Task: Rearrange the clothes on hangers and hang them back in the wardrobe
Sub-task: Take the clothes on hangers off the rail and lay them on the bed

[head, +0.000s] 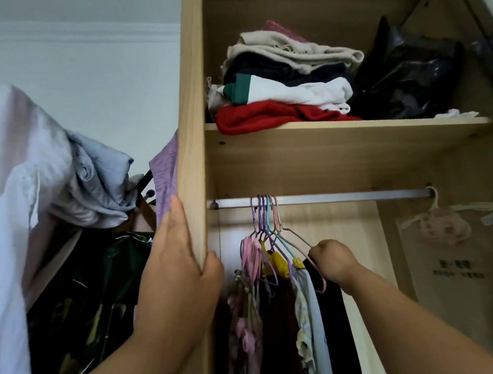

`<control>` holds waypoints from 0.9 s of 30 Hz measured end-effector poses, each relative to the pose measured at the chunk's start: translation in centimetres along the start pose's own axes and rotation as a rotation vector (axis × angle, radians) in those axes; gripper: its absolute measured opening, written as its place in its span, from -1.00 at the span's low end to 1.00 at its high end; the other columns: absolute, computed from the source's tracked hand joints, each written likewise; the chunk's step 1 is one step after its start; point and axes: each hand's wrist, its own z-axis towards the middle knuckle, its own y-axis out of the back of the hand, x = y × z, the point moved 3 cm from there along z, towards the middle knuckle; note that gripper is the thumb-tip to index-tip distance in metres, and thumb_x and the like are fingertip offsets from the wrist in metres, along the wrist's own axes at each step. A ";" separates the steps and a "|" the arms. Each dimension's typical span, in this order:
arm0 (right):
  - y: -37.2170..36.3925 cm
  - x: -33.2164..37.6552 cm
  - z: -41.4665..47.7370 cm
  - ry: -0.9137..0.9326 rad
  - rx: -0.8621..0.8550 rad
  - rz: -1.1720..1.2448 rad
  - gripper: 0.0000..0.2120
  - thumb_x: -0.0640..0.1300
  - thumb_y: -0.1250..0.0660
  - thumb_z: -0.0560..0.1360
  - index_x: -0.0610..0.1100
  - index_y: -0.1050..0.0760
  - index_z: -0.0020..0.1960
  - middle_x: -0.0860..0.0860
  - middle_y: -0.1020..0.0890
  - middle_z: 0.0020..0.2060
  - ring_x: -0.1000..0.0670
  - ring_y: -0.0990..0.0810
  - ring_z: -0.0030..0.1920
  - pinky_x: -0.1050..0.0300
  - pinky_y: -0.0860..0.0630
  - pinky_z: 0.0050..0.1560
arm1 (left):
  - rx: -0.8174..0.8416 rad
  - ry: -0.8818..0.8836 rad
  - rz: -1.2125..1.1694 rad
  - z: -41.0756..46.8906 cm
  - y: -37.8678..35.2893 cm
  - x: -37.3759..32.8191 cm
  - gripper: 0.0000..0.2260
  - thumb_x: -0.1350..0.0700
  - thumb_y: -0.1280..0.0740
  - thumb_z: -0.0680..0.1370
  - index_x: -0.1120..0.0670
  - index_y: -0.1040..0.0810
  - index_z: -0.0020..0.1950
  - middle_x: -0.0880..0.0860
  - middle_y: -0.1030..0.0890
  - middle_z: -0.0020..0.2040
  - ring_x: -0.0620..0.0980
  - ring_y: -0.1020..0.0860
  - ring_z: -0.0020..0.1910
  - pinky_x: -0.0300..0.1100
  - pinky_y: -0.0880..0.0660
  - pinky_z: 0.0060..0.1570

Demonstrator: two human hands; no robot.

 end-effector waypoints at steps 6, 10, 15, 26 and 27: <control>2.6 -0.3 0.3 0.049 -0.158 0.052 -0.76 -0.20 -0.14 0.54 -0.27 -0.42 -0.26 -0.12 -0.46 -0.35 -0.23 -0.51 -0.12 0.11 -0.23 -0.38 | -0.005 -0.002 0.011 -0.1 0.1 -0.1 -0.23 0.14 -0.32 0.47 0.08 0.05 0.55 0.07 -0.16 0.53 -0.06 -0.10 0.49 -0.47 0.01 0.26; 6.0 0.5 -1.0 0.078 -0.182 0.054 -0.72 -0.16 -0.13 0.56 -0.31 -0.53 -0.10 -0.22 -0.53 -0.23 -0.26 -0.55 0.00 0.12 -0.30 -0.20 | 0.014 0.039 0.006 -0.3 0.5 -0.5 -0.22 0.18 -0.34 0.47 0.08 0.06 0.56 0.09 -0.21 0.51 0.04 -0.22 0.44 -0.26 -0.17 0.26; 10.5 0.1 -4.7 0.083 -0.234 0.058 -0.78 -0.11 -0.20 0.55 -0.23 -0.55 -0.04 -0.10 -0.51 -0.20 -0.23 -0.51 -0.06 0.11 -0.36 -0.24 | 0.050 0.082 0.023 -0.3 0.9 -1.1 -0.23 0.20 -0.33 0.47 0.11 0.04 0.56 0.16 -0.24 0.48 0.13 -0.29 0.40 -0.08 -0.30 0.27; 20.7 -4.6 -22.5 0.016 -0.368 0.064 -0.78 -0.12 -0.24 0.53 -0.13 -0.60 -0.21 -0.03 -0.61 -0.30 0.03 -0.53 -0.25 0.14 -0.39 -0.21 | 0.232 -0.242 0.097 -3.2 -0.3 -8.3 -0.31 -0.08 -0.27 0.38 0.05 -0.23 0.49 0.14 -0.02 0.56 0.12 0.00 0.53 0.18 -0.07 0.41; 21.2 -4.9 -24.2 0.001 -0.365 0.052 -0.78 -0.13 -0.25 0.53 -0.13 -0.60 -0.23 -0.04 -0.61 -0.32 0.02 -0.52 -0.27 0.13 -0.39 -0.22 | 0.302 -0.246 0.037 -3.8 -1.1 -9.6 -0.34 -0.09 -0.27 0.40 0.00 -0.23 0.49 0.09 0.02 0.57 0.07 0.04 0.54 0.17 -0.02 0.43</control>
